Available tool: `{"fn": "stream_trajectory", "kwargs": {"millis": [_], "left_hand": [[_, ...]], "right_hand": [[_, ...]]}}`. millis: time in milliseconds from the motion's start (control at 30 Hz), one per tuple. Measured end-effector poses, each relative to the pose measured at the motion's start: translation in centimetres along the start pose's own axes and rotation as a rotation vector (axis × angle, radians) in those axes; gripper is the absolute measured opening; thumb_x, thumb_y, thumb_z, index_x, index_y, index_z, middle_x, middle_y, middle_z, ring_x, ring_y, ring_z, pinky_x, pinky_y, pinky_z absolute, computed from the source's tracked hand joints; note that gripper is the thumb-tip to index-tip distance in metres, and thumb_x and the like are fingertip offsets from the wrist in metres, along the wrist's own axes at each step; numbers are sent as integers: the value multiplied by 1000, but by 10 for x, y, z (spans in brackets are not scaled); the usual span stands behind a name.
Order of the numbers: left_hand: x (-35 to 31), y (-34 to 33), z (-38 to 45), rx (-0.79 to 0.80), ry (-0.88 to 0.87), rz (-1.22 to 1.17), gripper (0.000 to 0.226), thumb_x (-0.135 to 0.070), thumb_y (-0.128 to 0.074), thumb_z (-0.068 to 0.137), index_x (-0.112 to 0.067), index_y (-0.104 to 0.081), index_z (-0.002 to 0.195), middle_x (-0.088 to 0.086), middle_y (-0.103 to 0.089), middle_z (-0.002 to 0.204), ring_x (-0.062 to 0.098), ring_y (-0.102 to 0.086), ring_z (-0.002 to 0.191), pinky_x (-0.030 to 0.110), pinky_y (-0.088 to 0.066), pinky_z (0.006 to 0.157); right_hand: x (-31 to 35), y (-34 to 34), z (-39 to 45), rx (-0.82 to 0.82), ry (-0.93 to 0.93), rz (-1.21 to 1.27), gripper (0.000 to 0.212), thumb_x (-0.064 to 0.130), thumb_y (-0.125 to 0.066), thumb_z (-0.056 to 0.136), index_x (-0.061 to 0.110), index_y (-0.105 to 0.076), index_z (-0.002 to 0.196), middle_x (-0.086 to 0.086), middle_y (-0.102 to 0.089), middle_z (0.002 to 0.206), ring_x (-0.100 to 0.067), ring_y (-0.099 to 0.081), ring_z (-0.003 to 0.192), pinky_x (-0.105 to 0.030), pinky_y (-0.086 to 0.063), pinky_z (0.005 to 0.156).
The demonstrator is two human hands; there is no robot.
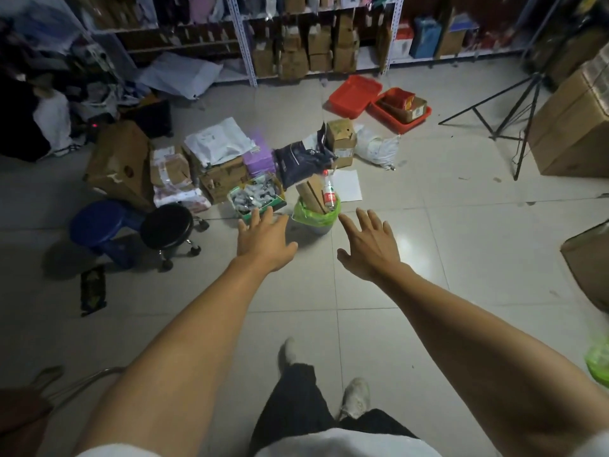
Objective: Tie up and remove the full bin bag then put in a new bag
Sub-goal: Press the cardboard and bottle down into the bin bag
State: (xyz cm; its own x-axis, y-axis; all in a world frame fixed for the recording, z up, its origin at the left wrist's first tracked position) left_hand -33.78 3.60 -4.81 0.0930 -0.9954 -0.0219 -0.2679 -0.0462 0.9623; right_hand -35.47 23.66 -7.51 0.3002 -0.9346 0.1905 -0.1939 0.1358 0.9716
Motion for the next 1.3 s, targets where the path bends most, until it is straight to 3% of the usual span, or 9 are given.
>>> {"fn": "stream_trajectory", "kwargs": {"millis": [200,400,800,1033,1300], "left_hand": [[20,13,103,-4,-19,14,72,-55,-51,87,-26,-30,150,9,-18,162,36,-8,149,60,-12,115],[35,37,202,7,-101,11,67,-52,-51,87,-26,-34,146,10,-21,161,36,-12,148,59,-17,115],[37,30,328,63,-137,12,68,-54,-50,88,-25,-34,147,11,-23,160,35,-13,149,57,-16,115],[22,-38,395,64,-82,-19,70,-57,-50,86,-26,-34,148,10,-25,159,36,-17,147,58,-20,114],[26,-181,479,64,-96,-6,72,-59,-47,88,-27,-28,150,9,-21,162,35,-10,149,60,-15,116]], "right_hand": [[-5,4,97,-8,-16,-26,82,56,-53,85,36,-8,150,-12,-15,161,-38,-12,147,-56,-20,115],[-8,7,185,22,-52,-37,81,59,-51,87,33,-10,152,-11,-14,161,-38,-10,148,-56,-19,116],[-47,0,303,72,-118,0,80,59,-50,88,31,-13,152,-12,-13,162,-37,-9,148,-57,-18,118],[-102,-63,369,104,-99,-8,79,62,-47,87,31,-13,152,-13,-15,161,-37,-11,148,-57,-18,117],[-135,-211,439,121,-63,-36,80,59,-50,88,32,-11,151,-11,-15,161,-36,-10,148,-55,-19,117]]}}
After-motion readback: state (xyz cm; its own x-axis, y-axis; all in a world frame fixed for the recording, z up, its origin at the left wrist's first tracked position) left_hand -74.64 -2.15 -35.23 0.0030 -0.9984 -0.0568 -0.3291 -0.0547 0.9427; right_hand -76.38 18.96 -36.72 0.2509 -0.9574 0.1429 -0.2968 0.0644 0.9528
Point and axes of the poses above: each hand's wrist, its own z-axis towards the middle knuckle, its own y-axis out of the back of the hand, x = y × z, the point moved 7 cm from there along z, towards the middle knuckle
